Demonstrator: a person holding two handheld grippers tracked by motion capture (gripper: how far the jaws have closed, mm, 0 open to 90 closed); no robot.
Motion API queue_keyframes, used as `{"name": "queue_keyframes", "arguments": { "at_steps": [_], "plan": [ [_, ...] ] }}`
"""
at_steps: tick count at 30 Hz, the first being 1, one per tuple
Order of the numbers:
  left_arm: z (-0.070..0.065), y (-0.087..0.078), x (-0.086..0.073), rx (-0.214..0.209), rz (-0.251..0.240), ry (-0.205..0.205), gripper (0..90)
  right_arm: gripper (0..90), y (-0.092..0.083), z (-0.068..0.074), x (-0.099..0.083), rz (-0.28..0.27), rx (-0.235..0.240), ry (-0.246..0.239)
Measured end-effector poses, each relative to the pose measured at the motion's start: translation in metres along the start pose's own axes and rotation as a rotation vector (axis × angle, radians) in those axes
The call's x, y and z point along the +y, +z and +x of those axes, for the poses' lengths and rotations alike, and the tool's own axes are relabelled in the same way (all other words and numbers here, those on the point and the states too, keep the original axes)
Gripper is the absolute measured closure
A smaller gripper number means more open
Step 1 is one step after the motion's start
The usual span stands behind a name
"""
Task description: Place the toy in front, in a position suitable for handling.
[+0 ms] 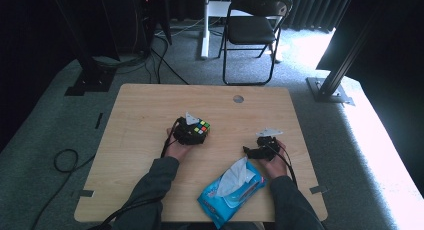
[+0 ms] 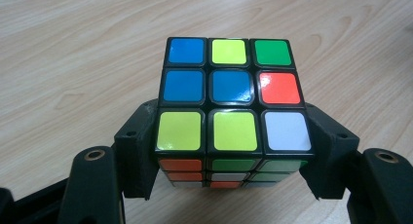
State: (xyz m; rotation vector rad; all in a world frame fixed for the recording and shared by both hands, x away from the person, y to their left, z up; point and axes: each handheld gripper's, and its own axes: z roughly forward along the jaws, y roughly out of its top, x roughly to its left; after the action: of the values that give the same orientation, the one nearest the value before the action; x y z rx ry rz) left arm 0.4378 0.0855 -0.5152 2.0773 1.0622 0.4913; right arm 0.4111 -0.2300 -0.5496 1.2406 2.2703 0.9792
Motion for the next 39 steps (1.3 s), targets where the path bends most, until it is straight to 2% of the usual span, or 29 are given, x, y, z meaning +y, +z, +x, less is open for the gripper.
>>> {"name": "queue_keyframes", "arguments": {
  "at_steps": [5,9,14,17,21,29,34,39],
  "plan": [
    [-0.002,0.003,-0.002,-0.005,0.008,0.009,34.0,13.6,0.000,0.000,0.000,0.001,0.000,0.000],
    [-0.004,0.005,-0.004,0.010,0.022,0.021,34.0,13.6,0.000,0.000,0.000,0.000,0.000,0.000],
    [-0.001,0.005,-0.006,-0.030,0.014,0.002,31.3,13.6,0.000,0.000,0.000,0.001,0.000,0.000],
    [0.000,0.003,-0.004,-0.033,0.001,-0.006,24.8,13.6,0.000,0.000,0.000,0.000,0.000,0.000],
    [-0.001,-0.002,-0.006,-0.034,-0.015,-0.008,22.3,13.6,0.000,0.000,0.000,0.000,0.000,0.000],
    [-0.003,-0.011,-0.015,-0.043,-0.028,-0.012,22.4,13.6,0.000,0.000,0.000,0.000,0.001,0.001],
    [-0.002,-0.019,-0.019,-0.047,-0.037,-0.015,25.5,13.6,0.000,0.000,0.000,0.001,0.000,0.000],
    [0.004,-0.028,-0.025,-0.051,-0.058,-0.048,26.2,13.6,0.000,0.000,0.000,0.000,0.000,0.000]
  ]
}}
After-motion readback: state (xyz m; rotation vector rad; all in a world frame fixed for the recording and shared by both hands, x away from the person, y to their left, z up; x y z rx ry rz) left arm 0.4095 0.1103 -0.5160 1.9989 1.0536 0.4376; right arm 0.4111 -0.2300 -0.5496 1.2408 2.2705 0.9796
